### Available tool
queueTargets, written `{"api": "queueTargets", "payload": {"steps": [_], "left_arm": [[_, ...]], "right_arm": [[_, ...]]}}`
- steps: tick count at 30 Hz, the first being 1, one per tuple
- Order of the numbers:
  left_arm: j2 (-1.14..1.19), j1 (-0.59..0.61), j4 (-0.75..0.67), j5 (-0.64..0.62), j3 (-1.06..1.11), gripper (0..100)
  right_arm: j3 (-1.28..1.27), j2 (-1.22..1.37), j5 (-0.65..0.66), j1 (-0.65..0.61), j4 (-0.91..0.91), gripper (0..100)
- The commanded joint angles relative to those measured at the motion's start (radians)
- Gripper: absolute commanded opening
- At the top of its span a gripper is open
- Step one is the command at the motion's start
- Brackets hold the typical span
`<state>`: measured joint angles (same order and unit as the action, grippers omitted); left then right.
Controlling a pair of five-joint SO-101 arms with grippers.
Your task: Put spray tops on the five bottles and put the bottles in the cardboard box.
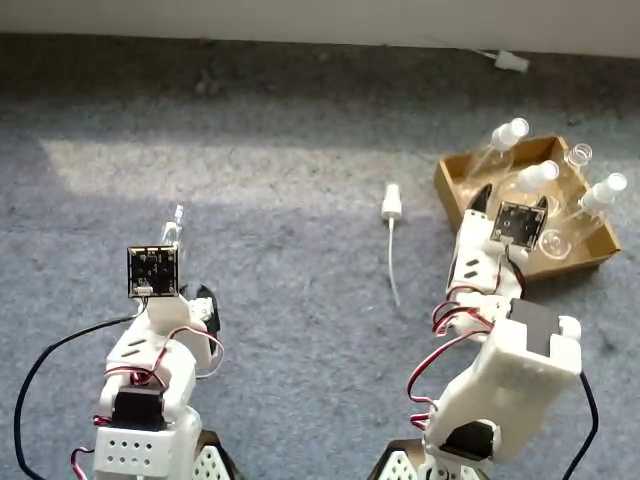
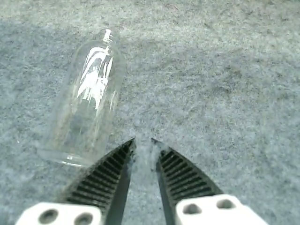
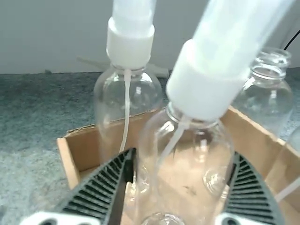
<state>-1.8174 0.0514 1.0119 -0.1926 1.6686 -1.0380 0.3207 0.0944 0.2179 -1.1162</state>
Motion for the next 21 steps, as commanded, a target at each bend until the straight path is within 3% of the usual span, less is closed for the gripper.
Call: {"api": "queueTargets", "payload": {"steps": [1,7,14,21], "left_arm": [[-0.013,0.008,-0.006,0.008,0.004,1],[-0.013,0.008,-0.006,0.008,0.004,1],[-0.013,0.008,-0.006,0.008,0.004,0],[-0.013,0.008,-0.006,0.008,0.004,0]], "right_arm": [[-0.013,-0.024,0.012,-0.004,-0.008,26.8],[-0.111,-0.168,0.012,-0.008,0.019,26.8],[-0.165,-0.414,0.008,-0.007,0.358,26.8],[-0.166,-0.630,0.011,-0.010,0.555,26.8]]}}
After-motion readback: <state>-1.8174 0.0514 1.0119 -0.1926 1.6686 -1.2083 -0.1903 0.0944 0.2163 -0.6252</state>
